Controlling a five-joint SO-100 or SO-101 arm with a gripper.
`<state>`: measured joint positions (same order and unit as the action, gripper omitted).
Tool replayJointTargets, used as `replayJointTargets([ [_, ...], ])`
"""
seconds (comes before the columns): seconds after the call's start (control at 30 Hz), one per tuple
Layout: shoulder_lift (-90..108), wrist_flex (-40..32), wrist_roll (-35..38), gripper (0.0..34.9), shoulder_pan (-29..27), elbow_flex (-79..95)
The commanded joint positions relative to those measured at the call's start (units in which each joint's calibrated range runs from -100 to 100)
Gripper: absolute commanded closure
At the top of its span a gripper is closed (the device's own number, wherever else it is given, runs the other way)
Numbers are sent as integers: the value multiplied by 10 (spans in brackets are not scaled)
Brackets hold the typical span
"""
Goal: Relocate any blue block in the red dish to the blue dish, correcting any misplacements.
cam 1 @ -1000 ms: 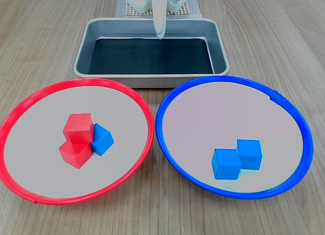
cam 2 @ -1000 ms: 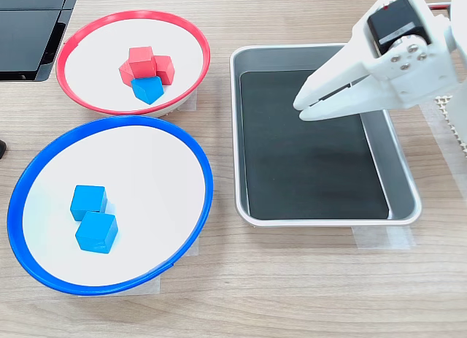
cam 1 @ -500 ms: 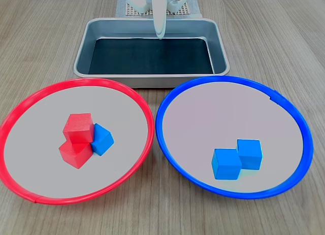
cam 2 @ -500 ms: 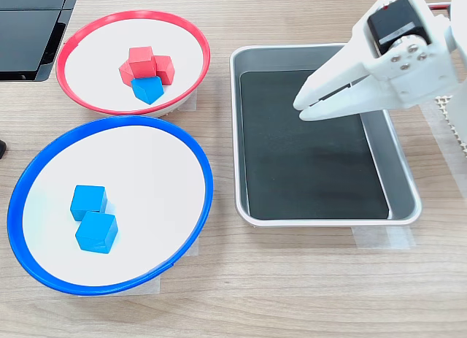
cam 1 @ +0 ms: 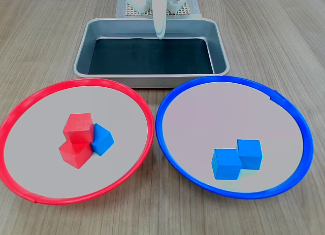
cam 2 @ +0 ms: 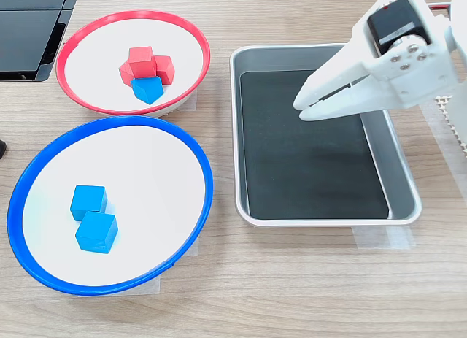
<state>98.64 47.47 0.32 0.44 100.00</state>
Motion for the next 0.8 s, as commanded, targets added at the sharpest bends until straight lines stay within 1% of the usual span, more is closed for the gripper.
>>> replayJointTargets([
  [0.0, 3, 1, -1, 346, -1, 0],
  [0.77, 3, 1, -1, 346, -6, 0],
])
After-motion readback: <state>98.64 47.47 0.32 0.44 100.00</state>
